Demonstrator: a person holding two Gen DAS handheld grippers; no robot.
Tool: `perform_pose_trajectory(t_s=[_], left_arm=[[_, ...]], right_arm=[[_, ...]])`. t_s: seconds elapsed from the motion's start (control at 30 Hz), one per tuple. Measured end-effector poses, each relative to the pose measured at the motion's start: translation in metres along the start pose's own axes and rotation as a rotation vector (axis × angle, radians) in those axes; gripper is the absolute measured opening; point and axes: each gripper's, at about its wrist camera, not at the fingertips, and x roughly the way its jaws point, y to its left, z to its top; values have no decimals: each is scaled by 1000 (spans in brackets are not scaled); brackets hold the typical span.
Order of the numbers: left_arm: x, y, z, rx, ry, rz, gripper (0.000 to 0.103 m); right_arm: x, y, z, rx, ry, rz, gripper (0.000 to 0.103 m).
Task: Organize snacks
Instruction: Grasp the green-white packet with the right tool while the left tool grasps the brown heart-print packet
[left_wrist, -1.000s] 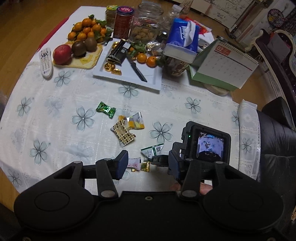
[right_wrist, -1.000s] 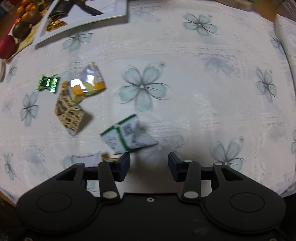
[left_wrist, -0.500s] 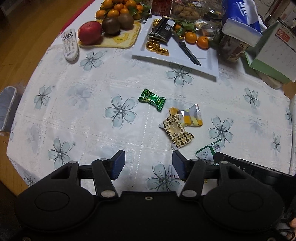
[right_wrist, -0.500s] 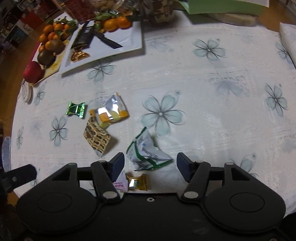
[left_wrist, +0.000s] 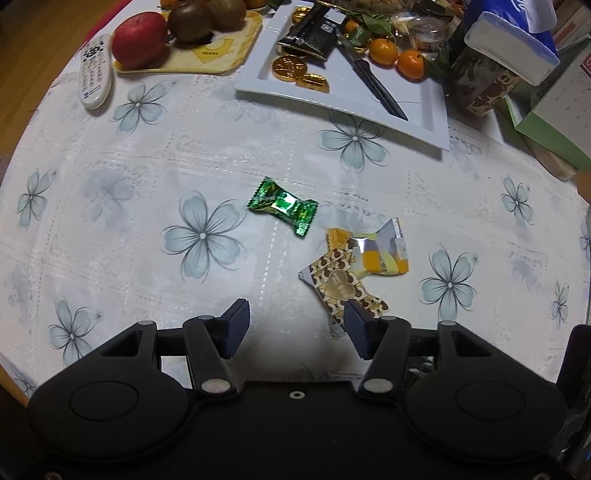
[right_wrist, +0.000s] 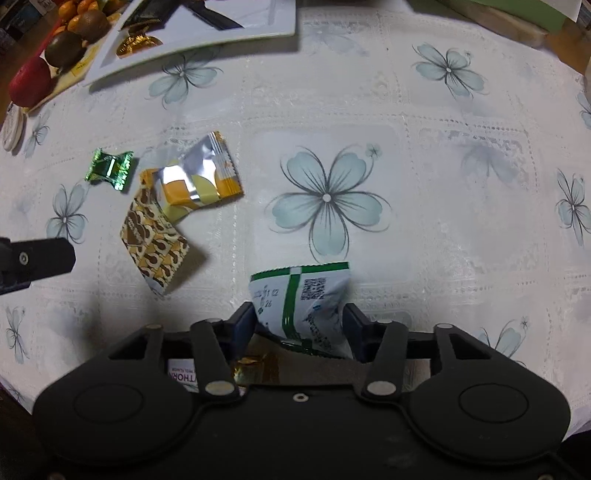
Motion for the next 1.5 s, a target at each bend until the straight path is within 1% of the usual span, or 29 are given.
perform_pose_trajectory(t_s=[0.03, 0.13, 0.2, 0.3, 0.43, 0.53, 0.7, 0.9, 1.03, 1.07, 1.17, 1.2, 1.3, 1.43, 1.5], left_arm=[[3, -3, 0, -1, 0, -10, 61], [12, -10, 3, -10, 11, -33, 61], [17, -12, 4, -25, 11, -32, 61], [24, -12, 5, -45, 6, -21, 61], [33, -13, 9, -66, 8, -10, 61], [41, -15, 10, -68, 12, 11, 61], [51, -15, 12, -88, 21, 22, 61], [58, -15, 11, -113, 39, 18, 62], [62, -8, 11, -143, 49, -2, 63], [62, -5, 11, -155, 52, -15, 61], [65, 0, 11, -170, 81, -61, 44], [64, 1, 10, -172, 82, -58, 42], [59, 3, 6, -160, 68, -17, 42], [49, 6, -1, -154, 85, -5, 42], [39, 7, -6, -130, 81, -1, 42]], right_arm=[[1, -3, 1, 13, 22, 4, 46], [3, -12, 4, 53, 67, -17, 46], [3, -19, 5, 82, 90, -26, 46], [-2, -31, 7, 130, 111, -9, 46], [-14, -38, 10, 163, 92, -16, 46], [-22, -42, 12, 172, 79, -2, 46], [-32, -42, 11, 174, 82, 13, 46], [-35, -43, 10, 183, 76, 16, 46], [-38, -42, 9, 180, 69, 15, 46], [-39, -41, 8, 176, 67, 15, 46], [-41, -39, 7, 170, 65, 16, 46], [-41, -39, 7, 169, 64, 14, 46], [-43, -40, 8, 177, 58, 6, 46], [-46, -43, 7, 186, 63, 11, 46], [-48, -45, 7, 188, 66, 20, 46]])
